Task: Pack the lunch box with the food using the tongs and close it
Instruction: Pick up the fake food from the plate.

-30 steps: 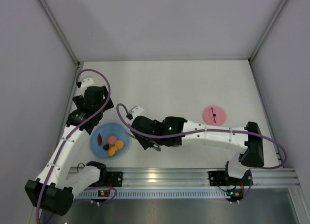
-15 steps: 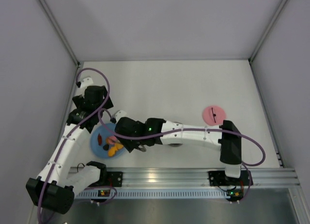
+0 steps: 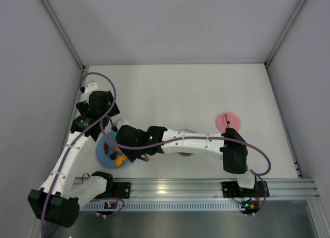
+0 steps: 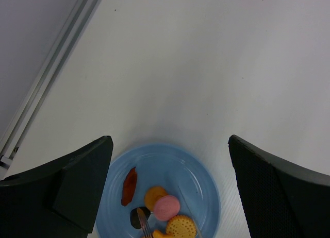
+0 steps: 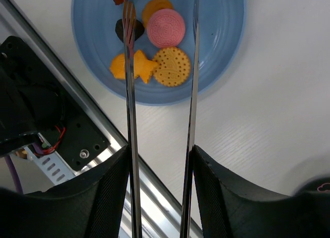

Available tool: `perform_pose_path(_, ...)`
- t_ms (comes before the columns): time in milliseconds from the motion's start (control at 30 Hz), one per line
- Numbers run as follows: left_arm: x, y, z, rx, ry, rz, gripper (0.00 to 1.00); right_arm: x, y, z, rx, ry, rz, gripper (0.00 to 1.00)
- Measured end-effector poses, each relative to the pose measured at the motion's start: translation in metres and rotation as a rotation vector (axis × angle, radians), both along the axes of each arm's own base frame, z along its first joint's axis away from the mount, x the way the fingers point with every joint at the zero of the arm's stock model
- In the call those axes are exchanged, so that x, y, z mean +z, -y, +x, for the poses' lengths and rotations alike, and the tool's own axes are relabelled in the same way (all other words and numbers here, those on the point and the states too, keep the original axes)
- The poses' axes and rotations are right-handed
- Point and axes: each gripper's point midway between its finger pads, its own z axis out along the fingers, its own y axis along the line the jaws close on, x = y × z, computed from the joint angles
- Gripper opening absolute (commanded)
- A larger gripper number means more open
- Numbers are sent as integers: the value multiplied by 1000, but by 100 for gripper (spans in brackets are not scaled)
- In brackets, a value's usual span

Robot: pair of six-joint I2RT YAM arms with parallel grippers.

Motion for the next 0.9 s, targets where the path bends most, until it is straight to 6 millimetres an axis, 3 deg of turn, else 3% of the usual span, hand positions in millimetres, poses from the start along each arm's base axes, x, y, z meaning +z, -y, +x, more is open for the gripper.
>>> perform_pose_path(900, -4, -4, -2, 10, -19, 2, 99, -17, -5, 4, -17, -13, -21, 40)
